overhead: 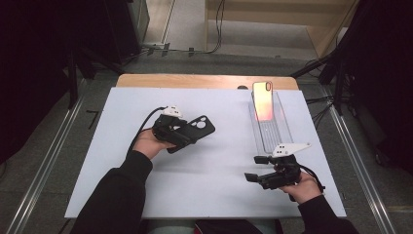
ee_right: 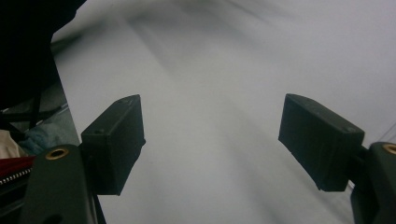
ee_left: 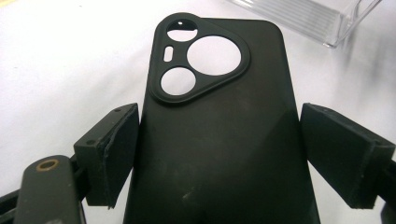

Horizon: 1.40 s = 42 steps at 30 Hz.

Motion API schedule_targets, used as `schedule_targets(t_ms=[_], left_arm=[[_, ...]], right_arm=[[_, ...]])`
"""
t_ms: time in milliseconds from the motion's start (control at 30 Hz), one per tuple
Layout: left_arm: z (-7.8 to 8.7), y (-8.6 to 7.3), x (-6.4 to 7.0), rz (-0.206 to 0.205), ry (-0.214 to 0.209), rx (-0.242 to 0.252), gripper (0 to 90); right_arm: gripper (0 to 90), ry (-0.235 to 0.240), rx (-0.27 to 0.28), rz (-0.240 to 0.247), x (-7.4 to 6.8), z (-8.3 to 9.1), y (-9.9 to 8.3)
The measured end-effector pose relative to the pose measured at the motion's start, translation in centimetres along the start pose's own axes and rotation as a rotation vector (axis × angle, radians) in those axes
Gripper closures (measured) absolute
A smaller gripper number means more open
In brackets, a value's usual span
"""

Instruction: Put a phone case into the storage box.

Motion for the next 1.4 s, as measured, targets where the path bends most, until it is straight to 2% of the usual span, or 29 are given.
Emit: schedule_targets(t_ms=[100, 200, 400, 533, 633, 733, 900, 967, 1033, 1167, 1267, 1400], left_arm=[[0.6, 0.2, 0.7, 0.019, -0.005, 0.002, 14.9], [1.0, 0.4, 1.4, 0.022, -0.003, 0.002, 14.8], [1.6, 0.2, 2.9, 0.064, -0.002, 0.006, 14.7], [1.8, -0.1, 3.9, 0.101, 0.035, 0.013, 14.7], [1.8, -0.4, 4.6, 0.132, 0.069, 0.010, 14.7], [1.9, -0.8, 5.4, 0.142, 0.088, 0.016, 14.7], [2.1, -1.5, 6.7, 0.179, 0.132, 0.064, 14.7], [2.2, -1.8, 7.2, 0.171, 0.172, 0.082, 14.7], [2.2, -2.0, 7.7, 0.175, 0.195, 0.095, 14.7], [2.2, -2.3, 8.3, 0.207, 0.200, 0.129, 14.7], [2.0, -2.8, 8.6, 0.236, 0.216, 0.148, 14.7], [1.9, -3.3, 8.9, 0.259, 0.230, 0.178, 14.7]], right_arm=[[20.4, 0.001, 0.007, 0.003, 0.0, 0.0, 0.1], [20.3, 0.001, 0.004, -0.006, 0.0, -0.1, 0.1], [20.0, -0.009, 0.007, -0.010, 0.0, -0.1, 0.2], [20.0, -0.012, 0.016, -0.005, -0.1, 0.1, 0.5], [19.9, -0.011, 0.011, -0.022, -0.1, 0.1, 0.7], [18.5, -0.015, 0.004, -0.032, -0.2, -0.1, 0.9], [17.6, -0.019, 0.037, -0.069, -0.4, -0.2, 1.6], [17.6, -0.015, 0.047, -0.080, -0.4, -0.2, 1.9], [17.7, -0.015, 0.045, -0.091, -0.5, -0.2, 2.1], [17.7, -0.037, 0.019, -0.099, -1.1, -0.8, 2.5], [17.8, -0.018, 0.013, -0.122, -1.3, -1.4, 2.8], [18.3, -0.017, 0.032, -0.155, -1.5, -1.7, 3.2]])
Point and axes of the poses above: each handheld gripper's, and its own axes: z roughly backward along the jaws, y roughly out of its top, x roughly to its right, the point moved 1 cm from there along -z, roughly forward along the jaws, and after that the axes turned 2 degrees about z, right-handed, at the moved point
